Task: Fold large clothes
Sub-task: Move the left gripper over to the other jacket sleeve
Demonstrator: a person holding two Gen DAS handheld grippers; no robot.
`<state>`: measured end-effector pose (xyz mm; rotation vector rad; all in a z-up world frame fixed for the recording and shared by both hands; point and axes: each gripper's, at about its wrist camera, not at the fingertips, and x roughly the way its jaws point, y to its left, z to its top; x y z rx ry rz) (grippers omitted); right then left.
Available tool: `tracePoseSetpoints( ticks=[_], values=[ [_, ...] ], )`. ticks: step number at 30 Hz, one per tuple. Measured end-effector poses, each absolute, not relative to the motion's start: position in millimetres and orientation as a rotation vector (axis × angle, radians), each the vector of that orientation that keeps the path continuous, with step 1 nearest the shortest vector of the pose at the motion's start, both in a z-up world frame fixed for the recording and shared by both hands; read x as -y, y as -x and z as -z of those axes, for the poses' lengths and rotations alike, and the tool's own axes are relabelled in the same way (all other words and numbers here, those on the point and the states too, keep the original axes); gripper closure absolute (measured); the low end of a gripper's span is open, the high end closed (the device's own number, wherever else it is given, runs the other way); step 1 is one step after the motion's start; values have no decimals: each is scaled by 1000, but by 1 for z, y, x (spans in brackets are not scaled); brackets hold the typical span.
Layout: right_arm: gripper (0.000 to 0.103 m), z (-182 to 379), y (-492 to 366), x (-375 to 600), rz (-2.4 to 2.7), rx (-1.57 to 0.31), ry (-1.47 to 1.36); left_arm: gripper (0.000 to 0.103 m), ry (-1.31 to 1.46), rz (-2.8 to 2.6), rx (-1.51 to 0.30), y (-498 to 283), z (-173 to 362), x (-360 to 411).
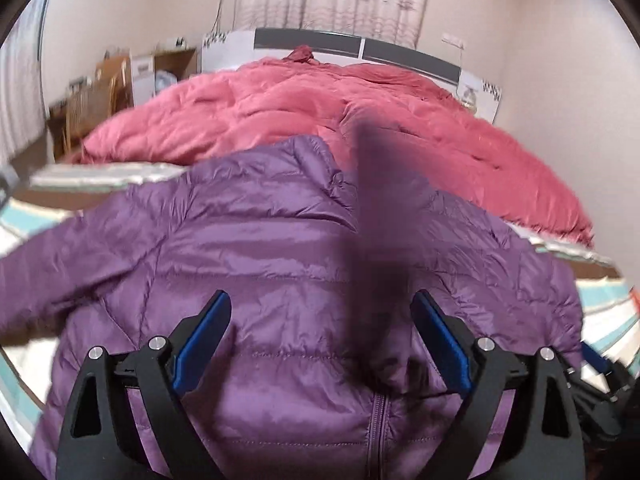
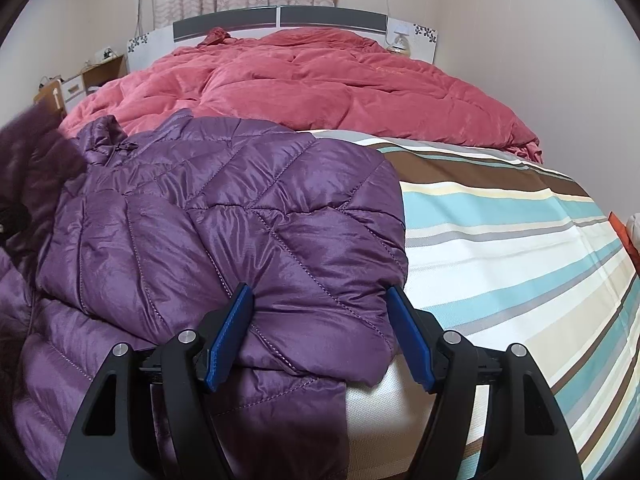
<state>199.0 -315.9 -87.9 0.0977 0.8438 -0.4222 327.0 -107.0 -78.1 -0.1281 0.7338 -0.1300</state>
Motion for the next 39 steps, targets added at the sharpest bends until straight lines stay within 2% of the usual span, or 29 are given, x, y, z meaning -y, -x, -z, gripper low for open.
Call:
tracePoseSetpoints(
  ticks=[2,3,5,7,8,10,15,18,21,26,27,29,30,31,39],
  values=[
    [34,88,-200,316,426,-842,-91,13,156,148,-749,-333,81,105],
    [34,88,-200,316,427,-842,-91,18,174,153,-761,-337,83,104],
    [34,88,-199,318,427,-842,-95,39,223,171,-779,-347,89,100],
    [34,87,-199,319,428,-838,-99,82,271,179,-809,-353,93,92],
    [34,87,-198,320,430,-834,-100,88,284,177,-815,-352,95,87],
    [34,85,-196,318,435,-815,-95,92,314,196,-808,-348,94,77],
    [34,71,-186,308,386,-724,-69,94,264,191,-777,-329,92,62],
    [39,77,-197,311,345,-788,-77,93,268,177,-818,-327,107,54],
    [39,92,-212,324,314,-890,-140,87,301,182,-875,-335,119,50],
    [39,96,-215,320,331,-895,-115,84,297,193,-883,-340,122,52],
    [39,96,-215,320,332,-895,-114,81,294,192,-881,-339,121,51],
    [39,95,-214,321,328,-895,-120,55,272,191,-874,-333,116,49],
    [39,94,-214,320,329,-893,-121,25,260,178,-860,-327,111,46],
    [39,90,-210,320,331,-881,-118,13,256,159,-833,-319,104,41],
    [39,65,-172,296,332,-830,-66,12,289,49,-758,-283,86,-29]
  ],
)
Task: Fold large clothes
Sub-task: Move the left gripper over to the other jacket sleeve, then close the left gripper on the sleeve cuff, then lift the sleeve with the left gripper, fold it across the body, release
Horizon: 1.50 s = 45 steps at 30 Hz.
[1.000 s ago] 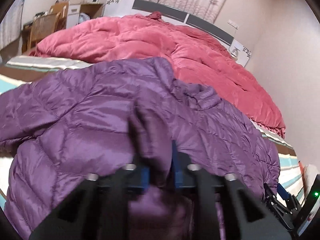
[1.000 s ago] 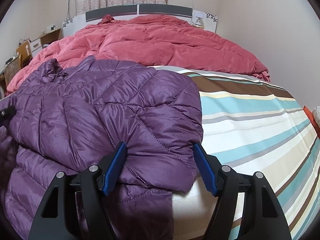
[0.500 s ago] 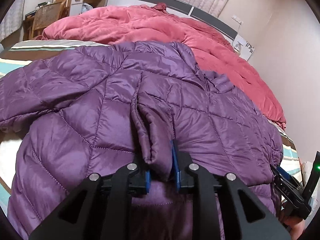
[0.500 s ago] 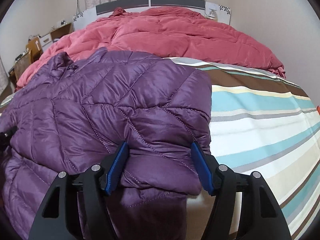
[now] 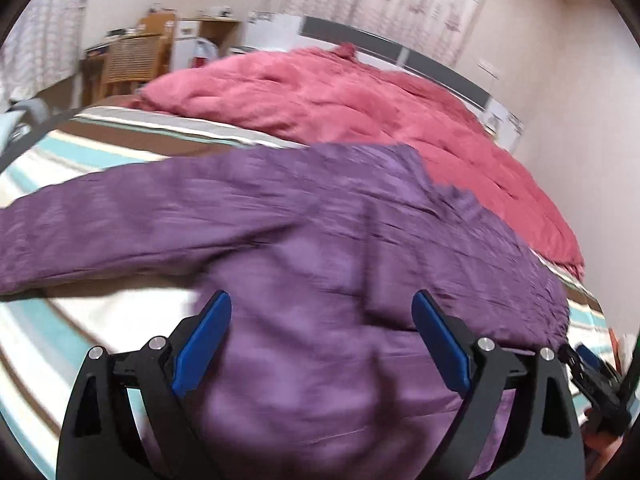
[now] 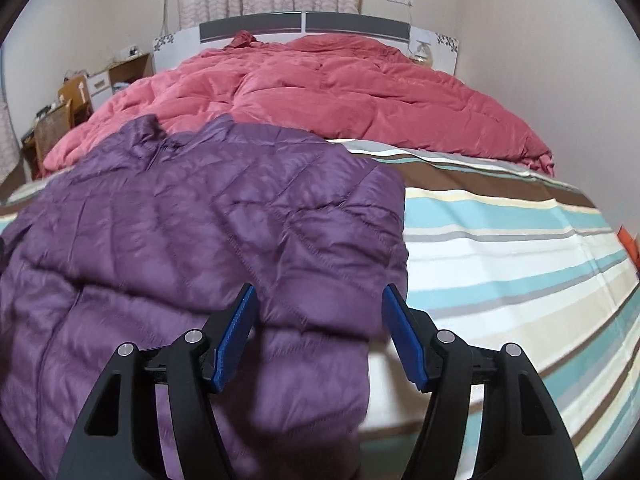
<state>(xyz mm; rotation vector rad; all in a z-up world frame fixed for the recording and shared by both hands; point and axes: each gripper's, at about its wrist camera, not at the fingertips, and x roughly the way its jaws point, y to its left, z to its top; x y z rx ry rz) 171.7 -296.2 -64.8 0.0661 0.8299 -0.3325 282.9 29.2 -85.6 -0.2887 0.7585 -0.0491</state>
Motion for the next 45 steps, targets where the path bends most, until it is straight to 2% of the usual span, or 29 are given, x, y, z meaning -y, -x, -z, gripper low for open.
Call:
tracePoseSetpoints(
  ticks=[10,18,29,33,36,45],
  values=[
    [37,84,-174,281,391,-872,49,13,454,-293,-747,-260,104,-164],
    [37,85,-176,279,399,-866,58,13,773,-591,-668,-225,136,-261],
    [37,85,-175,278,400,-860,54,43,955,-697,-591,-239,166,-324],
    [37,85,-175,279,401,-860,56,83,936,-720,-635,-253,173,-342],
    [37,85,-175,279,401,-859,54,95,913,-700,-623,-255,167,-343],
    [37,85,-175,279,402,-858,53,98,640,-672,-472,-261,110,-282]
  ],
)
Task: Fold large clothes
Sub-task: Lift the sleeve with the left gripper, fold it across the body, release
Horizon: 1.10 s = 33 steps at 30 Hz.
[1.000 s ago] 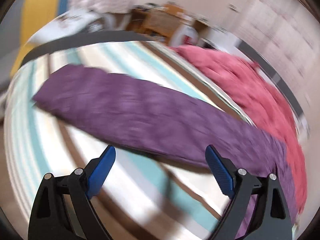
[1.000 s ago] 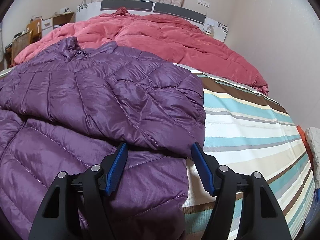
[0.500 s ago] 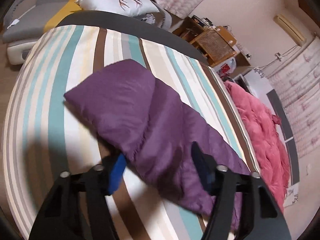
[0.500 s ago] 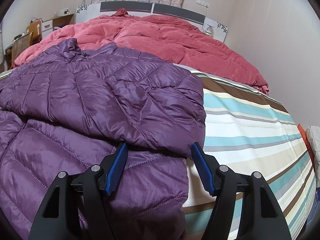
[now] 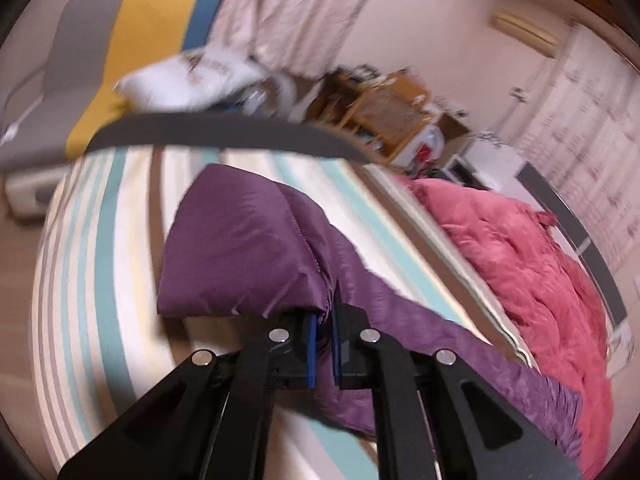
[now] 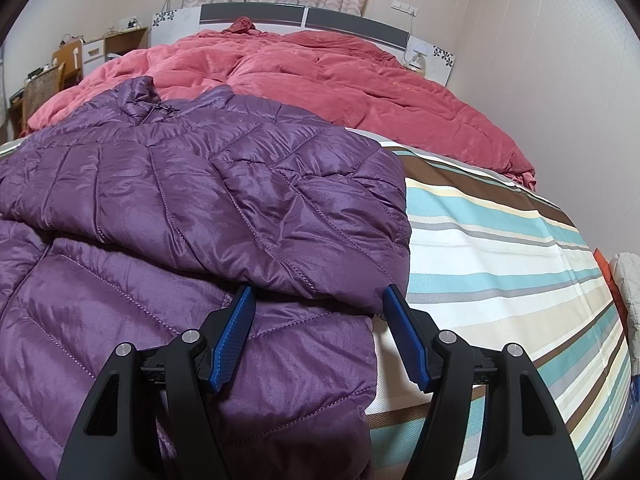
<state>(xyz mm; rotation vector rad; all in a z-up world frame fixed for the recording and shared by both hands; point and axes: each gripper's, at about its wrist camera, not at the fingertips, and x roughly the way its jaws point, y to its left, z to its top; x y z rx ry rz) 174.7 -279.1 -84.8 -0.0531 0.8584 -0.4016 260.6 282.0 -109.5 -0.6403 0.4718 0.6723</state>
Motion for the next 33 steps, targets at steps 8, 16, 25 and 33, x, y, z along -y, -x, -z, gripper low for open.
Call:
tracePoseSetpoints(
  ticks=[8,16,25,33],
  values=[
    [37,85,-175,280,402,-857,51,98,343,-483,-414,-280,58,-189],
    [37,85,-176,281,399,-854,38,98,22,-323,-406,-287,31,-82],
    [37,85,-176,282,397,-853,30,98,-181,-168,-424,-287,28,23],
    [37,86,-176,283,393,-851,17,98,-343,-55,-447,-278,34,96]
  ],
)
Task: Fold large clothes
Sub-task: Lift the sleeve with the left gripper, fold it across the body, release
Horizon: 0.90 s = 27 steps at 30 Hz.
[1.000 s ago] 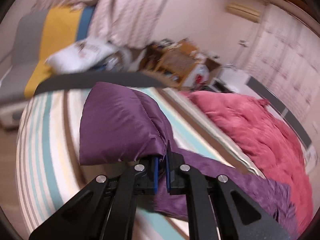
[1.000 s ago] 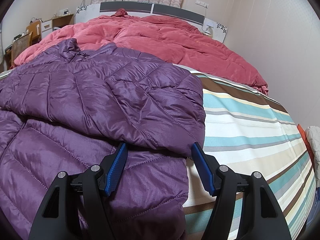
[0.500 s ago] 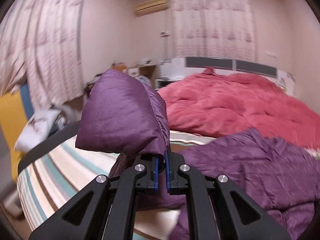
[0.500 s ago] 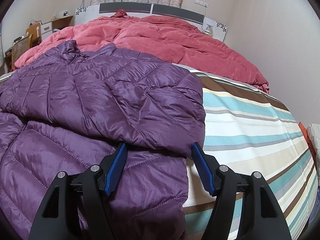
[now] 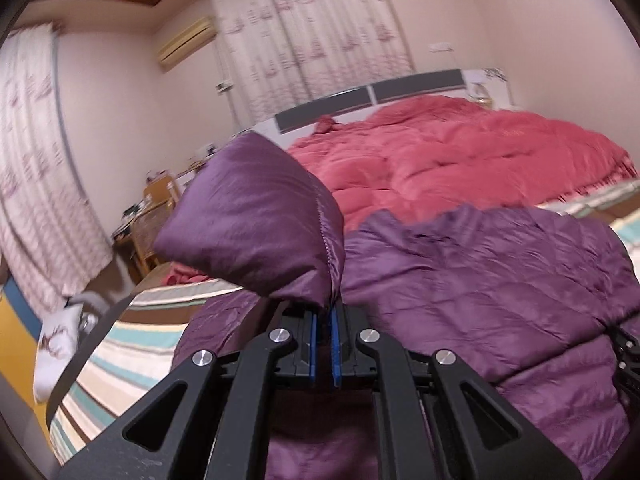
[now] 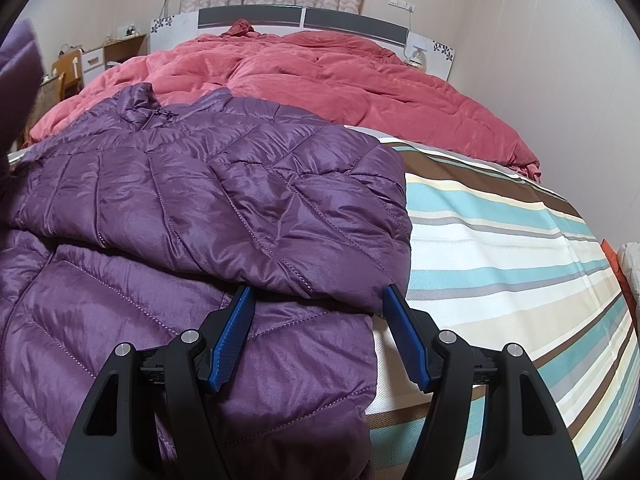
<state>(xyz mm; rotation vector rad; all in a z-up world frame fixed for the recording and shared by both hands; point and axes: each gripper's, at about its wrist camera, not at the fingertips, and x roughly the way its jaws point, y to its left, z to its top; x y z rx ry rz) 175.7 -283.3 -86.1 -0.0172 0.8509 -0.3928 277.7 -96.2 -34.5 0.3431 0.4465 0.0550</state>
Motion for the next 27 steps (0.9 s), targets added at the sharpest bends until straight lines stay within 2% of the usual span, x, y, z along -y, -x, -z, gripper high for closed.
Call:
tracePoseSetpoints(
  ticks=[7,17,20,21,23,24,25,27],
  values=[
    [37,86,-175,283,393,-851,19,98,-432,36,-463,-262,44,144],
    [37,86,-175,284,391,-852,11,98,-612,131,-551,-254,86,189],
    [37,87,-175,285,389,-854,5,95,-635,169,-556,-249,89,194],
    [37,87,-175,284,389,-854,3,90,-640,186,-557,-246,90,196],
    [36,87,-176,285,391,-854,4,73,-652,229,-547,-239,89,201],
    [36,87,-176,285,391,-854,1,54,-654,241,-531,-236,87,203],
    [36,87,-176,285,390,-854,-2,47,-649,262,-499,-227,81,203],
    [36,86,-175,286,387,-852,-10,47,-626,312,-486,-213,72,199]
  ],
)
